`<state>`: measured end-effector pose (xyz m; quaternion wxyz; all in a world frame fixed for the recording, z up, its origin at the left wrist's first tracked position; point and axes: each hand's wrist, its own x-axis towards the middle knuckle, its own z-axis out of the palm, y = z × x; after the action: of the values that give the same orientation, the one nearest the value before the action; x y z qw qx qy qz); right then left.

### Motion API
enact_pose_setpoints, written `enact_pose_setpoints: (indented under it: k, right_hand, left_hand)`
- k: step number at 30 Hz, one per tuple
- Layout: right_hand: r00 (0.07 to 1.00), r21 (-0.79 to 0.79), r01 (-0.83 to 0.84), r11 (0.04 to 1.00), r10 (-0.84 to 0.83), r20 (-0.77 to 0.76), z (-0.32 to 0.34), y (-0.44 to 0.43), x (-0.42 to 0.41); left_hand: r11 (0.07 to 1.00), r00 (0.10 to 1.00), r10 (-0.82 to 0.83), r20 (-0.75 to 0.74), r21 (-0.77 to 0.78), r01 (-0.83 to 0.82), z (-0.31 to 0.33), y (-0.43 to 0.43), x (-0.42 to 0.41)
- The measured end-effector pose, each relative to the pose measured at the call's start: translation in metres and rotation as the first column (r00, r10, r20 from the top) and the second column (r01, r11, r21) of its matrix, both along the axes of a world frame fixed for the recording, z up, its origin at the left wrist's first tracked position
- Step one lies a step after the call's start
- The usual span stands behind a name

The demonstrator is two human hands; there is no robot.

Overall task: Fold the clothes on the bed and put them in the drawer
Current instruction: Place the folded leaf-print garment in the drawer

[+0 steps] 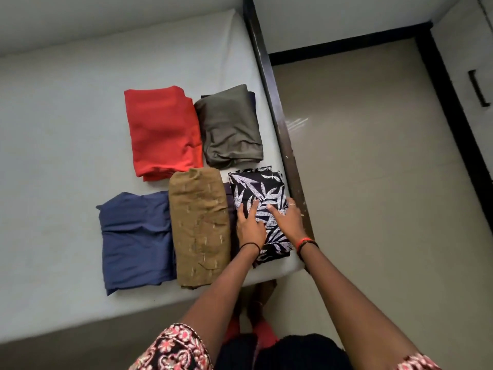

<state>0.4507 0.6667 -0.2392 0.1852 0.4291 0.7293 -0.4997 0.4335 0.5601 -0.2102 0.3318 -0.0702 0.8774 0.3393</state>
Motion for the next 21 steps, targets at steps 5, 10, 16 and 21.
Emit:
enact_pose_setpoints:
  k: [5,10,16,21]
  right_hand:
    - [0.997,-0.026,-0.026,0.999,0.028,0.069,-0.035,0.002,-0.005]
    - [0.991,-0.154,0.127,0.98,-0.119,0.057,-0.052,0.012,-0.009]
    - [0.983,-0.425,0.174,0.888,-0.129,0.134,-0.036,0.02,-0.018]
    - [0.989,-0.588,0.13,0.799,-0.06,0.137,-0.022,0.025,-0.02]
  left_hand:
    - [0.999,0.998,0.047,-0.046,-0.014,-0.048,-0.021,0.001,0.005]
    - [0.975,0.974,0.215,-0.075,0.073,-0.209,-0.029,0.003,0.004]
    - [0.893,0.894,0.447,-0.03,0.065,-0.445,-0.017,0.017,-0.01]
    - [0.861,0.861,0.507,0.037,0.01,-0.508,-0.017,0.012,-0.022]
